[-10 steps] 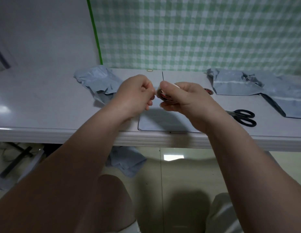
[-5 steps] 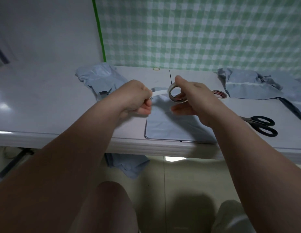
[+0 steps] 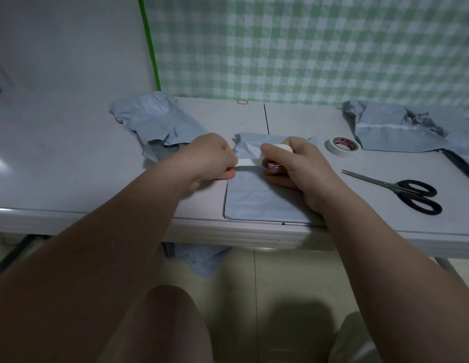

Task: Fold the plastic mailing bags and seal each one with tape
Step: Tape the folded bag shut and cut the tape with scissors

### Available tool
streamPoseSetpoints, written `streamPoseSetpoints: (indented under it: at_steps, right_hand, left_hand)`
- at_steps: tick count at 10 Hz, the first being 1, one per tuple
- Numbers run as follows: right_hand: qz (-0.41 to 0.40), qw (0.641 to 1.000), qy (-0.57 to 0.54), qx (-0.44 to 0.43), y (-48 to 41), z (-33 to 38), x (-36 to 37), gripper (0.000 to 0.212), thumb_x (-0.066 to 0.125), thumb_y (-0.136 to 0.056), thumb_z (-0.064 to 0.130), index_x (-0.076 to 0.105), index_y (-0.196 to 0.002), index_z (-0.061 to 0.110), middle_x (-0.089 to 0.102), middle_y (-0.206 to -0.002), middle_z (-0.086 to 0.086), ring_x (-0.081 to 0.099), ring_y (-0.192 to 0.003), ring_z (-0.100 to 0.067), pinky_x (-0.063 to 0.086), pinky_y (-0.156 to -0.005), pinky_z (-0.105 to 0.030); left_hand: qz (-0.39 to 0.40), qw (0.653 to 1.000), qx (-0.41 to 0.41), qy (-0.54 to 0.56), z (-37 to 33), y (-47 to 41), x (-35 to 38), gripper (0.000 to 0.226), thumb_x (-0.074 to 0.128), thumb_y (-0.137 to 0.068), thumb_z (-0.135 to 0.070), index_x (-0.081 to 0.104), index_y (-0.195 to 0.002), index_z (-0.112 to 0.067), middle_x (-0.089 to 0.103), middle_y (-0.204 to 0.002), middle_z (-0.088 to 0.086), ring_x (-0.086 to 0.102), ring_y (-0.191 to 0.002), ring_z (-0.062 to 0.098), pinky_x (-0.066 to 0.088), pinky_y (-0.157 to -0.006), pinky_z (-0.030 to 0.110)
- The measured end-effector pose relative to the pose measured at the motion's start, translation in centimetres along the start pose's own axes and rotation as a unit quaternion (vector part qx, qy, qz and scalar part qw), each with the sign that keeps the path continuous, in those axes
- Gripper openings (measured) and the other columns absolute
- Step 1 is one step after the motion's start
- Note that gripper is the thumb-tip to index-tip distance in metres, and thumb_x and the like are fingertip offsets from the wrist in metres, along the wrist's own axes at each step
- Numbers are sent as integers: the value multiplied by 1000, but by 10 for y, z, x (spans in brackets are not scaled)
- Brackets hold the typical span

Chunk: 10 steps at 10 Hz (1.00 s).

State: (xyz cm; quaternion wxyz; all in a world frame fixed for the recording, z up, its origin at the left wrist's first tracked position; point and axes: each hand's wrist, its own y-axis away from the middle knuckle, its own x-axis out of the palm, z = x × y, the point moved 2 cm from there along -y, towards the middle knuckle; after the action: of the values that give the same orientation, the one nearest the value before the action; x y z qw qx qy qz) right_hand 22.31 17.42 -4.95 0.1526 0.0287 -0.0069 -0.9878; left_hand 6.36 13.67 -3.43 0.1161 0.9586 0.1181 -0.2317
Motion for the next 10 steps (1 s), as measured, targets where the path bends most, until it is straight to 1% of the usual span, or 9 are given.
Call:
streamPoseSetpoints:
  at_steps: [1,2,3,4,5,6,7,9,10]
  right_hand:
    - [2,1000,23,-12,0,0,1,27,70,-83,28,48,-74,16,60,-75,-2,55,-71,-15,56,-72,-32]
    - [7,999,35,-15,1,0,2,28,67,-85,32,47,-73,17,60,-76,-1,54,-73,-15,56,-78,-35]
    - [9,997,76,-9,0,2,3,26,61,-88,38,48,-75,18,61,-88,-3,55,-76,-13,55,-76,-30]
    - [0,994,112,-18,-2,3,6,26,61,-87,36,48,-74,18,59,-82,-2,52,-68,-15,52,-70,-31]
    - [-7,990,141,-27,-2,3,8,26,63,-83,35,48,-71,19,57,-77,0,51,-65,-16,50,-67,-32]
    - [-11,984,174,-36,-3,4,8,25,64,-81,37,49,-69,21,59,-77,0,53,-68,-16,49,-71,-35]
    - [-14,978,203,-42,-4,4,8,26,63,-81,39,50,-69,21,59,-77,1,52,-72,-17,44,-70,-32]
    - [-12,976,214,-34,-5,6,10,24,63,-81,39,52,-74,19,60,-79,-1,54,-72,-17,50,-75,-36]
    - [-6,975,219,-31,-7,6,12,24,64,-78,39,53,-74,18,63,-80,-3,57,-75,-20,54,-83,-46]
  left_hand:
    - [-7,999,7,-48,-3,1,0,31,57,-88,-1,48,-60,-10,54,-73,6,68,-77,17,49,-53,11]
    - [-7,996,1,-86,-3,-4,1,31,56,-88,-1,46,-60,-11,55,-62,2,70,-80,19,53,-68,19]
    - [0,991,2,-135,-5,-7,2,27,55,-89,-1,49,-65,-12,54,-59,1,66,-72,17,53,-72,23]
    - [0,984,-1,-179,-7,-8,2,29,57,-88,-2,46,-62,-11,53,-60,1,70,-86,22,44,-66,20]
    - [0,980,-10,-200,-8,-10,2,27,59,-86,-3,49,-62,-10,57,-56,0,71,-89,23,49,-75,25]
    - [2,979,-15,-205,-9,-12,4,25,59,-86,-2,50,-64,-9,58,-55,0,71,-88,23,50,-79,27]
    - [9,976,-16,-218,-13,-13,4,15,57,-89,-4,55,-75,-7,59,-52,-2,71,-84,22,53,-80,26]
    - [11,968,-16,-249,-19,-9,3,17,58,-89,-5,52,-74,-7,54,-67,1,54,-45,5,46,-47,10]
    - [4,966,-17,-260,-19,-11,3,8,60,-88,-7,57,-82,-3,55,-67,-1,50,-35,-1,46,-47,12]
